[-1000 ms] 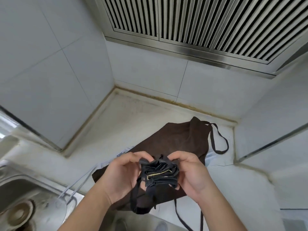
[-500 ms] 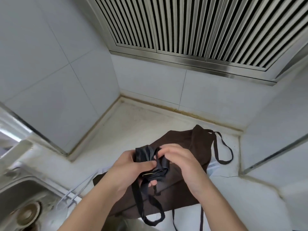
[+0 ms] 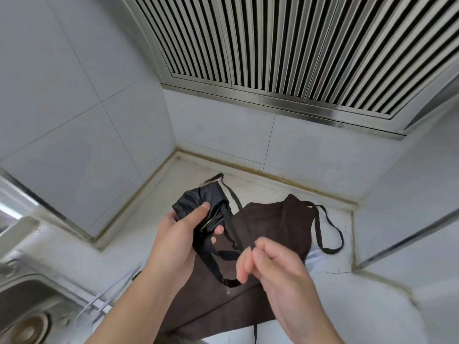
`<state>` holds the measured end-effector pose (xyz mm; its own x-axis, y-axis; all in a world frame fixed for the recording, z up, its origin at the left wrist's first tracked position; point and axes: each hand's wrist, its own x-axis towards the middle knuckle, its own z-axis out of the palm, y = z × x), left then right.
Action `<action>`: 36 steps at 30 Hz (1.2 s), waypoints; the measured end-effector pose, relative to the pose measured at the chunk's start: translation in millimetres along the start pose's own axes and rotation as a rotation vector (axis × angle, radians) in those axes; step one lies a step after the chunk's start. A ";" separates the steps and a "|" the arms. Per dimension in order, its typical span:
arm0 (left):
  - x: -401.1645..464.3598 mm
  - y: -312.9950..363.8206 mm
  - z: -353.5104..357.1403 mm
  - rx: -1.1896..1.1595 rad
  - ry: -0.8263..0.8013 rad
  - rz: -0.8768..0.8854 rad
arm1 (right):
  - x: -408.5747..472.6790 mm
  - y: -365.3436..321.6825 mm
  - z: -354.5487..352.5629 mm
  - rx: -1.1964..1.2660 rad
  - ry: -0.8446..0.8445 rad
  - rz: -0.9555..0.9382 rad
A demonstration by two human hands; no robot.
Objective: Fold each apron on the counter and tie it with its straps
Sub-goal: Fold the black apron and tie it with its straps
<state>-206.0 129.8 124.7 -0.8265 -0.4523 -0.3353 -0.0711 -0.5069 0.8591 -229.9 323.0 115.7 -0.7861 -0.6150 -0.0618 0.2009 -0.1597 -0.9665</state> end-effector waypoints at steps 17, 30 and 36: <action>-22.6 -18.4 -4.9 0.754 -0.287 0.241 | -11.9 -110.9 22.2 -0.611 -0.173 -0.389; -49.7 -3.1 4.0 0.274 -0.299 0.173 | 80.9 -50.2 -18.3 -0.446 0.112 0.132; -47.9 -2.1 1.1 0.077 -0.237 0.052 | 34.2 -25.2 -6.0 -0.120 0.128 0.021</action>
<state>-166.8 153.3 139.4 -0.9374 -0.2865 -0.1977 -0.0601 -0.4264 0.9025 -265.4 310.6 136.5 -0.8519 -0.5129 -0.1059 0.1526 -0.0498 -0.9870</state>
